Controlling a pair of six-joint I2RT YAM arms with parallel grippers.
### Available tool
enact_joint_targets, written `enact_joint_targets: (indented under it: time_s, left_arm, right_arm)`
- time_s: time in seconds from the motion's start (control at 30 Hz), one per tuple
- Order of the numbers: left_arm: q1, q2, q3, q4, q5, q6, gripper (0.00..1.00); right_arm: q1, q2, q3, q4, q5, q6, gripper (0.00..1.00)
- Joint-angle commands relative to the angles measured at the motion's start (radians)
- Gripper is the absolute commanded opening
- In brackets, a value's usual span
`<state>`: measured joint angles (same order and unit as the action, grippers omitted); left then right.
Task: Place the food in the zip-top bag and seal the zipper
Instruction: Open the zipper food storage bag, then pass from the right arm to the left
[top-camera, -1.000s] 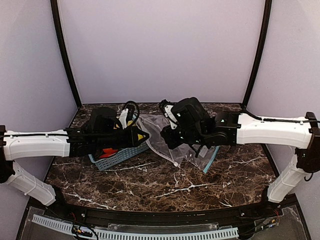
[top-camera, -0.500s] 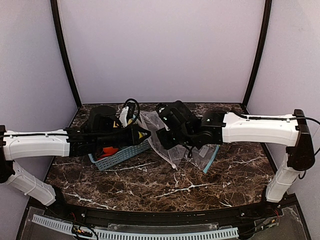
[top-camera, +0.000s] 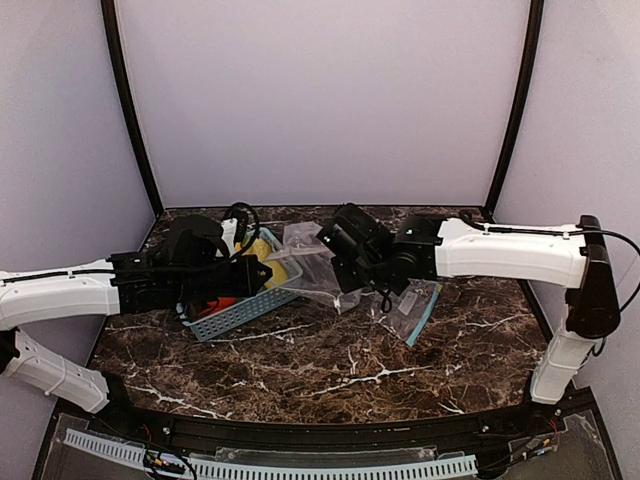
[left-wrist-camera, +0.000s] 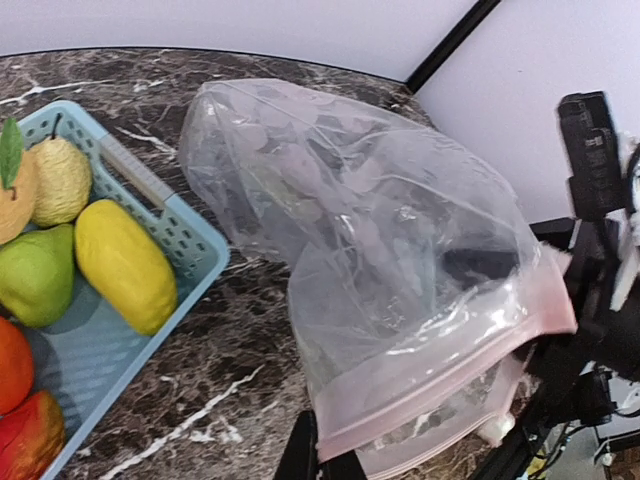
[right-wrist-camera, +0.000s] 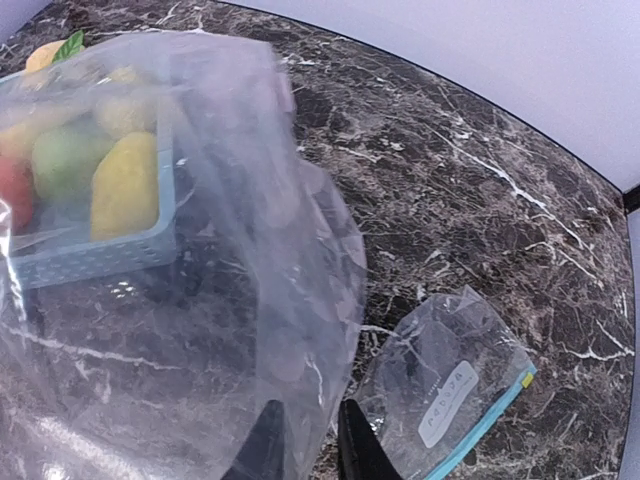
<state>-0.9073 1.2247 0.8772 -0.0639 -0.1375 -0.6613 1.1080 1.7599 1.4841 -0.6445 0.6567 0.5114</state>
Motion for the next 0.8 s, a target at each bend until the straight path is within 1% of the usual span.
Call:
enact_joint_targets:
  time_s: [0.0, 0.1, 0.17, 0.23, 0.3, 0.33, 0.37, 0.4, 0.43, 0.47, 0.5, 0.57, 0.63, 0.77]
  left_arm:
    - [-0.002, -0.025, -0.027, -0.230, -0.170, 0.014, 0.01]
    - [-0.002, -0.025, -0.036, -0.223, -0.170, 0.004, 0.01]
    - [-0.002, -0.022, -0.041, -0.168, -0.133, 0.006, 0.02]
    - [-0.001, -0.012, -0.043, -0.090, -0.079, 0.012, 0.05]
    - [-0.002, 0.006, -0.036, -0.010, -0.013, 0.016, 0.12]
    - [-0.002, 0.013, -0.033, 0.037, 0.006, 0.015, 0.18]
    - [-0.002, 0.028, -0.025, 0.062, 0.041, 0.014, 0.22]
    - [-0.002, 0.034, -0.022, 0.106, 0.057, 0.006, 0.31]
    - [-0.002, 0.048, -0.018, 0.128, 0.088, 0.002, 0.35]
    - [-0.002, 0.054, -0.017, 0.165, 0.102, -0.008, 0.45]
    - [-0.002, 0.066, -0.015, 0.180, 0.122, -0.018, 0.52]
    - [-0.002, 0.082, -0.015, 0.211, 0.134, -0.034, 0.60]
    - [-0.001, 0.096, -0.019, 0.222, 0.151, -0.050, 0.66]
    - [-0.001, 0.113, -0.050, 0.287, 0.198, -0.095, 0.73]
  right_arm:
    - [-0.016, -0.084, -0.010, -0.084, 0.066, 0.045, 0.12]
    - [-0.016, -0.103, -0.008, -0.093, 0.051, 0.049, 0.06]
    - [-0.015, -0.103, -0.004, -0.084, 0.020, 0.044, 0.05]
    - [-0.009, -0.096, 0.003, -0.066, -0.017, 0.033, 0.04]
    - [-0.004, -0.083, 0.011, -0.052, -0.053, 0.030, 0.03]
    - [0.000, -0.076, 0.018, -0.043, -0.072, 0.030, 0.03]
    - [0.002, -0.069, 0.024, -0.036, -0.088, 0.031, 0.02]
    - [0.006, -0.061, 0.030, -0.030, -0.101, 0.035, 0.02]
    - [0.008, -0.053, 0.038, -0.027, -0.112, 0.040, 0.01]
    - [0.008, -0.046, 0.046, -0.026, -0.120, 0.046, 0.00]
    - [0.009, -0.040, 0.052, -0.026, -0.126, 0.051, 0.00]
    - [0.009, -0.031, 0.065, -0.025, -0.132, 0.058, 0.00]
    - [0.009, -0.025, 0.076, -0.024, -0.130, 0.061, 0.00]
    - [0.009, -0.011, 0.101, -0.022, -0.128, 0.054, 0.00]
